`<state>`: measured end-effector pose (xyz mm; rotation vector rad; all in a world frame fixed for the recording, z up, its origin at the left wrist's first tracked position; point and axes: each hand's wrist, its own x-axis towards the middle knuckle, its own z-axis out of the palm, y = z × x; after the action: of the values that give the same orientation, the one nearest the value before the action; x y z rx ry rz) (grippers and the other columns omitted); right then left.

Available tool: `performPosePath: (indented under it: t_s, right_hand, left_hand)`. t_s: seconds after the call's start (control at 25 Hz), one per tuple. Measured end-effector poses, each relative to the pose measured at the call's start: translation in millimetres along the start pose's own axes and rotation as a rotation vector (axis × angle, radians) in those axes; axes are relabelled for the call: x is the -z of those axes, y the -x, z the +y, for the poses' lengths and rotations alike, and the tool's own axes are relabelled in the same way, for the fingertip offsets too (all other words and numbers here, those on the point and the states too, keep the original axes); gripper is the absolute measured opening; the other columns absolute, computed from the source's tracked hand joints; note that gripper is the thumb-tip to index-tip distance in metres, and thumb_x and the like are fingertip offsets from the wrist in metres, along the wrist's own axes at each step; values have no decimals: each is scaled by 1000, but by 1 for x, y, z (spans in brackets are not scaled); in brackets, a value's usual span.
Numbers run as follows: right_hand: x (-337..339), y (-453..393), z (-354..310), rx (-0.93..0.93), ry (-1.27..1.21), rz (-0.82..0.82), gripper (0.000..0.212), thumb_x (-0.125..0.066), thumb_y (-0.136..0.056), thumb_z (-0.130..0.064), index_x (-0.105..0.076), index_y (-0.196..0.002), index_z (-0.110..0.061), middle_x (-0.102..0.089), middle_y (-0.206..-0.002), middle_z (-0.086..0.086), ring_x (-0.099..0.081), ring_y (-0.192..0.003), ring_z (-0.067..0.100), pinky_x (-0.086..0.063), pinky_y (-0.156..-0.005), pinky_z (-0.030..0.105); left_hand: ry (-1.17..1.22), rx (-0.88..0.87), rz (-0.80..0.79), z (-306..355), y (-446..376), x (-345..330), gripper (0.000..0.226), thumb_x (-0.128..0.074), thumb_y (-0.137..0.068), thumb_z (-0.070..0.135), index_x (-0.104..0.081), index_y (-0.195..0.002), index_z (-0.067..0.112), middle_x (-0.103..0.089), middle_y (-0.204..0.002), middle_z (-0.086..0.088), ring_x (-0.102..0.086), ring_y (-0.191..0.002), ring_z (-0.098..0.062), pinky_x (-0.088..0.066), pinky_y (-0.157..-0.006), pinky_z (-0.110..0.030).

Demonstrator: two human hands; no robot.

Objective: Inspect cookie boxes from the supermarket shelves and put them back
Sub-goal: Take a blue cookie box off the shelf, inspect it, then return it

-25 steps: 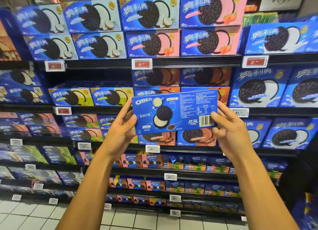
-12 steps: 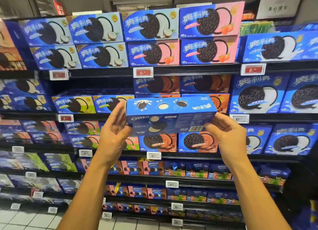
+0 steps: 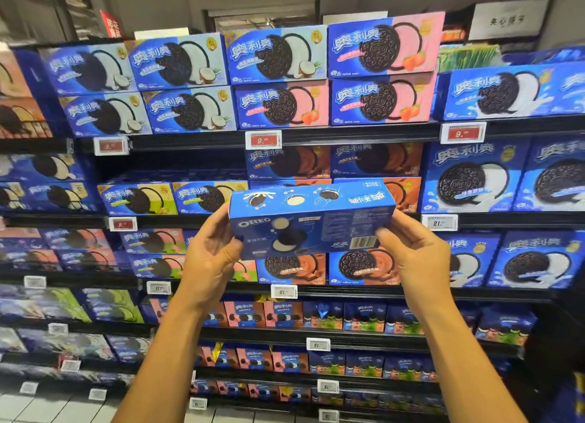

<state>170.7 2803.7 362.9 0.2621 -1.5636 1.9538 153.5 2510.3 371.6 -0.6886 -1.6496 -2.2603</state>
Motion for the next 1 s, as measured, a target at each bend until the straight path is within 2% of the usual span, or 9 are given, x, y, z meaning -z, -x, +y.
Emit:
performPosePath:
  t_s: [0.08, 0.2, 0.28, 0.4, 0.56, 0.68, 0.8, 0.92, 1.0]
  right_hand:
    - [1, 2, -1, -2, 2, 5, 43, -66, -91, 1, -75, -102, -40, -76, -105, -17, -71, -101, 2, -54, -80, 14]
    - [0, 8, -3, -5, 4, 24, 45, -62, -96, -11, -73, -100, -54, -74, -110, -20, -69, -104, 0, -54, -82, 14]
    - [1, 13, -3, -24, -12, 26, 34, -61, -95, -25, -71, -104, -56, -74, -113, -17, -69, -106, 4, -55, -81, 17]
    - [5, 16, -2, -121, -66, 21, 26, -59, -88, -42, -69, -111, -50, -76, -109, -11, -72, -96, 6, -59, -71, 23]
    - [17, 15, 2, -171, -116, 32, 28, -54, -97, -36, -67, -122, -37, -77, -106, -3, -71, -85, 8, -56, -63, 22]
    - [34, 13, 7, -195, -179, 82, 26, -50, -104, -23, -64, -125, -27, -77, -103, -5, -71, -84, 8, -55, -62, 22]
    - [54, 8, 18, -261, -234, 173, 26, -46, -106, -26, -64, -124, -21, -75, -105, -4, -70, -87, 10, -56, -65, 24]
    - [71, 4, 36, -399, -343, 284, 31, -45, -107, -29, -62, -125, -12, -74, -105, 1, -68, -92, 15, -58, -73, 31]
    - [83, 1, 45, -506, -426, 342, 30, -44, -107, -30, -63, -121, -13, -75, -100, 0, -68, -90, 16, -59, -71, 31]
  left_hand:
    - [5, 40, -13, -1, 4, -2, 49, -61, -87, 9, -61, -129, 34, -66, -130, 4, -60, -124, -21, -57, -84, -26]
    - [37, 89, 8, -4, 11, -9, 46, -69, -81, 27, -64, -124, 45, -66, -129, 10, -63, -120, -17, -59, -77, -27]
    - [57, 131, 35, -10, 13, -15, 49, -67, -86, 28, -58, -133, 35, -63, -134, 3, -63, -119, -22, -61, -78, -34]
    - [58, 183, 110, -18, 14, -26, 49, -60, -89, 30, -54, -136, 22, -65, -132, -6, -68, -111, -21, -62, -75, -37]
    - [55, 217, 166, -27, 13, -43, 50, -59, -85, 37, -57, -132, 20, -68, -126, -8, -71, -101, -18, -61, -70, -36]
    - [81, 234, 94, -32, 16, -55, 49, -50, -94, 38, -53, -138, 18, -62, -135, -8, -65, -113, -23, -59, -81, -40]
    - [214, 250, 17, -33, 21, -76, 43, -47, -98, 25, -50, -141, 18, -58, -141, -6, -59, -123, -27, -58, -85, -45]
    - [204, 216, 11, -40, 26, -112, 42, -58, -91, 17, -56, -133, 22, -63, -132, -2, -66, -112, -20, -59, -75, -35]
    - [146, 191, 27, -46, 28, -142, 46, -60, -88, 18, -54, -134, 22, -65, -129, -1, -67, -106, -17, -58, -71, -29]
